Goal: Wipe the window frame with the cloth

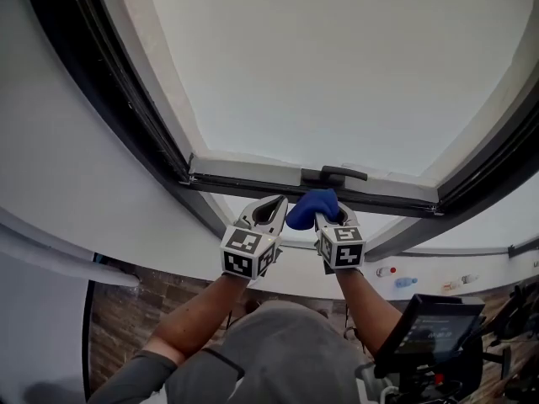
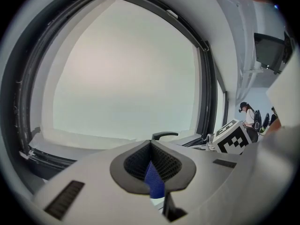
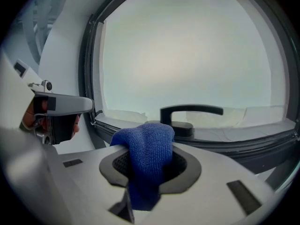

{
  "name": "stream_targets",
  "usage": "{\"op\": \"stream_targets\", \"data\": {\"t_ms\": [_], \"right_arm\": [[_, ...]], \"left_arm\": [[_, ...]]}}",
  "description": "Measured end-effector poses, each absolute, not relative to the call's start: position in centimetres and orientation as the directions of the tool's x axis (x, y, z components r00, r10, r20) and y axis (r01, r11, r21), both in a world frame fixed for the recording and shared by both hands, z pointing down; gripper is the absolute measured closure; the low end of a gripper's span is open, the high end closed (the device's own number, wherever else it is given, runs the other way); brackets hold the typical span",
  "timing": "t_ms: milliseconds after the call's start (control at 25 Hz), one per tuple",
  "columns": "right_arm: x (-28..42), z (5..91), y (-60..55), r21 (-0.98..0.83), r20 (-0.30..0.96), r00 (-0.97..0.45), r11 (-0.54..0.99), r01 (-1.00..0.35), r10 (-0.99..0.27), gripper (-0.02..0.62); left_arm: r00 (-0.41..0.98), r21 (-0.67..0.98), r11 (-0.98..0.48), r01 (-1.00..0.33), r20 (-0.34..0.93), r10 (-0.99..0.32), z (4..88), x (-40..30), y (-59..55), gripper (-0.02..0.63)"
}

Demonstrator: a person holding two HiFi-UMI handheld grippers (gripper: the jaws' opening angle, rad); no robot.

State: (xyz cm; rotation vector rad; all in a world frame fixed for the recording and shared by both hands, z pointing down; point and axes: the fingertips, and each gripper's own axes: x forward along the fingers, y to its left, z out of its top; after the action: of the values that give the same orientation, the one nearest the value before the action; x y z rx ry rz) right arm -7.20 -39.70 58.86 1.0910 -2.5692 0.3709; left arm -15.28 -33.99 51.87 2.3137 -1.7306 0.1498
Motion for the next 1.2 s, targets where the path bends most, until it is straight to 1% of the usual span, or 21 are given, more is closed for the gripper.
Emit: {"op": "stream_targets", "data": {"t_ms": [280,520,920,1200], "right_arm": [[-1.0,58.8,-41.8,-0.12,0.381,-0.628,0.638,-0.761,-0.678,0.472],[3.8,59.0,-43.0,-0.138,0.372,-0.613,0.612,-0.779,-0.697,0.472],[13.1,59.2,-45.4,-0.13,0.381,-0.545,0.541,-0.831,-0.747,0.472],[17.7,59.3,-46.4,-0.143,0.378,-0.521,0.508,-0.85,-0.765,0.472]], "left_arm": [[0.34,0.109,-0.322,-0.94,0.249,-0.907,52.0,-9.1,-36.1,0.597],[0.369,0.116,-0.351,-0.929,0.257,-0.893,52.1,-4.7,-37.8,0.597],[0.441,0.126,-0.422,-0.898,0.265,-0.858,52.7,3.6,-40.7,0.597],[0.467,0.119,-0.453,-0.883,0.29,-0.835,53.1,7.9,-41.6,0.597]]}}
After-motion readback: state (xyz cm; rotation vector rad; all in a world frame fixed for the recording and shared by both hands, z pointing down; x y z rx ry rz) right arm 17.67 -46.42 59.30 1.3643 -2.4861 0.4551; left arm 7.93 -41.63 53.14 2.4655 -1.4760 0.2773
